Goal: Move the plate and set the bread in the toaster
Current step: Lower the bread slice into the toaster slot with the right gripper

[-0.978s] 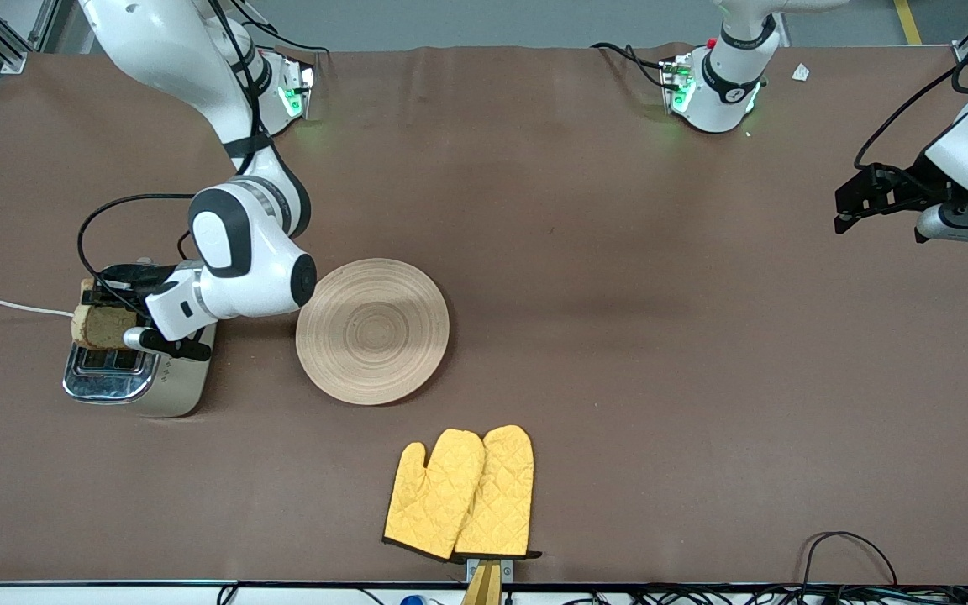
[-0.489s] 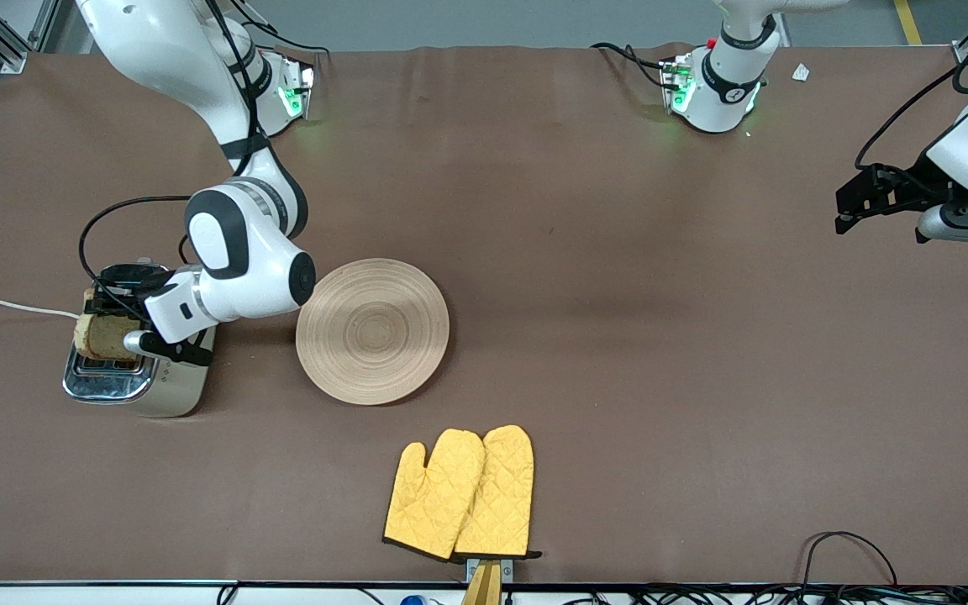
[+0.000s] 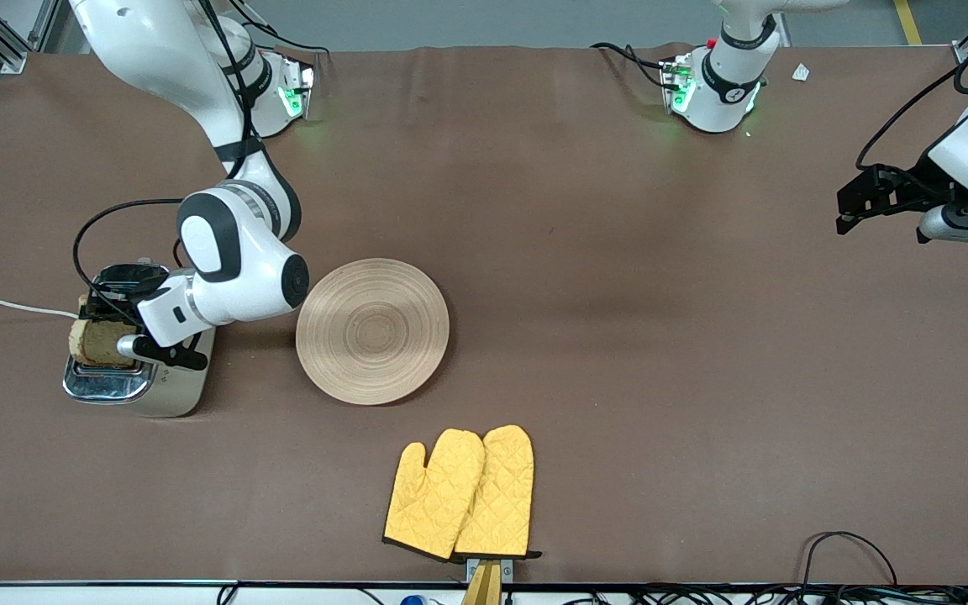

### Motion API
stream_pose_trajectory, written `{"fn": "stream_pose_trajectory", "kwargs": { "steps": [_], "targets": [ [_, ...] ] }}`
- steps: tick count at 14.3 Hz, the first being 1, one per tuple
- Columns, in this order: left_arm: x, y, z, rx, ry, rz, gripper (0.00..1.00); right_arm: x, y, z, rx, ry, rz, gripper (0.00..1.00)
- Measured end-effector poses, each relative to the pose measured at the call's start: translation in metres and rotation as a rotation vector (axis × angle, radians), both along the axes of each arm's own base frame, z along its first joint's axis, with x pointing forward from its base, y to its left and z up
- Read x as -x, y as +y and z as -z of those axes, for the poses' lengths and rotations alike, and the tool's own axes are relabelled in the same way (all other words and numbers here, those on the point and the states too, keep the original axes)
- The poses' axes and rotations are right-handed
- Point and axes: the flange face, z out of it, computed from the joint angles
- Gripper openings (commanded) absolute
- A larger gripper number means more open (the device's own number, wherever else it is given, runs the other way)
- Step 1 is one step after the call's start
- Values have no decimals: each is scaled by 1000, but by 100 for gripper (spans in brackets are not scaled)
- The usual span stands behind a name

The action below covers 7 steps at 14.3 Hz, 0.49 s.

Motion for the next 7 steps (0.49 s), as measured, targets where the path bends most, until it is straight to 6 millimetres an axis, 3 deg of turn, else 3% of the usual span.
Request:
{"fn": "stream_pose_trajectory", "kwargs": {
  "steps": [3, 7],
  "targets": [
    [0, 0, 0, 0, 0, 0, 100, -4, 3, 1, -3, -11, -1, 97],
    [0, 0, 0, 0, -1, 0, 100, -9, 3, -5, -46, -28, 31, 100]
  ]
}}
